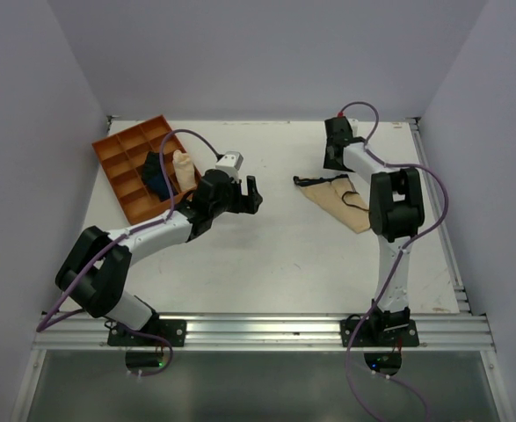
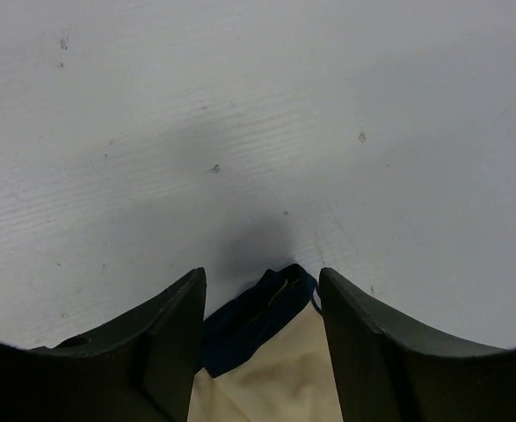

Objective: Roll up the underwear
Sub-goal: Move the underwear to the center of the board

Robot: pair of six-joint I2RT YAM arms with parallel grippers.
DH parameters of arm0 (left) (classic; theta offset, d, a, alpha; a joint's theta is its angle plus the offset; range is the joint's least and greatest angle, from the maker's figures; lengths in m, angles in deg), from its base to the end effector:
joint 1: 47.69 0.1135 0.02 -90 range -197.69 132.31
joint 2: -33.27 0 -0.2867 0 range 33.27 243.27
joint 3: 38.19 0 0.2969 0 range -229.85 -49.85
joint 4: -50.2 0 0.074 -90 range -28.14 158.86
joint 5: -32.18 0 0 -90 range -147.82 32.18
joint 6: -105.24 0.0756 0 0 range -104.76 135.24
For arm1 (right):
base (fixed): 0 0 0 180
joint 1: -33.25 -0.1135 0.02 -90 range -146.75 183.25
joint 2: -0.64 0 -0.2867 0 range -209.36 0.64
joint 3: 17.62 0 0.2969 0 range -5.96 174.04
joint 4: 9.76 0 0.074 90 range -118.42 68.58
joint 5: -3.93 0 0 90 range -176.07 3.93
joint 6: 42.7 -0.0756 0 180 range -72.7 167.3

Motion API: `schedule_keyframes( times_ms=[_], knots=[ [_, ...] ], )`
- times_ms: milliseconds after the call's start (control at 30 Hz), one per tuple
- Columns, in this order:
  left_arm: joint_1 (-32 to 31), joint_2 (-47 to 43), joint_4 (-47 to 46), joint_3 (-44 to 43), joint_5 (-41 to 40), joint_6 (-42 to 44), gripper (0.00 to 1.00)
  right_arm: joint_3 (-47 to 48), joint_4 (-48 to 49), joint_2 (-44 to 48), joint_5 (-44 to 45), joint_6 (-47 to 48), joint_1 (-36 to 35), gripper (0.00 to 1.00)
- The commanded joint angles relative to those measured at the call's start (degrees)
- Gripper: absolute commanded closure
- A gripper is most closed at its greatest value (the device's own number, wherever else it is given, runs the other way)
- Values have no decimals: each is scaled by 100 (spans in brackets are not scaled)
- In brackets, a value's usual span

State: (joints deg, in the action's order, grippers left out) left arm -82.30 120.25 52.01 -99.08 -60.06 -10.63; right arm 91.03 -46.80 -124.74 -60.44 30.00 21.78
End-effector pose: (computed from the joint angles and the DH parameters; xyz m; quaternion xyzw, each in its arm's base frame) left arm 0.3339 -0.2269 0.1993 0.0552 0.8548 -0.2452 0.4539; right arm 0.5498 0.0782 0.1471 0.1160 0.9221 -0.1289 0.3460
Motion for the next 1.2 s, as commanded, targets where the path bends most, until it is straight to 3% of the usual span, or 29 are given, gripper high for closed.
schedule_keyframes(
  times_ms=[0,267,467,633,800,900,1167],
  knots=[
    [42,-190,-342,28,-4,91,11,-92,-54,207,74,-291,162,42],
    [42,-155,-369,19,4,91,12,-224,34,40,-321,-379,267,49],
    [51,-146,-351,-7,-75,65,13,-329,192,14,-900,-257,267,71],
    [244,-269,-483,220,197,-129,14,-530,16,215,-1287,-107,259,99],
    [393,-305,-431,248,189,-129,14,-1462,728,1015,-1938,68,57,100],
    [499,-147,-351,186,426,-217,16,-1849,570,1620,-1536,323,-522,100],
    [534,187,-315,378,1040,-480,20,-4968,1930,3817,-1420,-388,-1367,100]
  ],
)
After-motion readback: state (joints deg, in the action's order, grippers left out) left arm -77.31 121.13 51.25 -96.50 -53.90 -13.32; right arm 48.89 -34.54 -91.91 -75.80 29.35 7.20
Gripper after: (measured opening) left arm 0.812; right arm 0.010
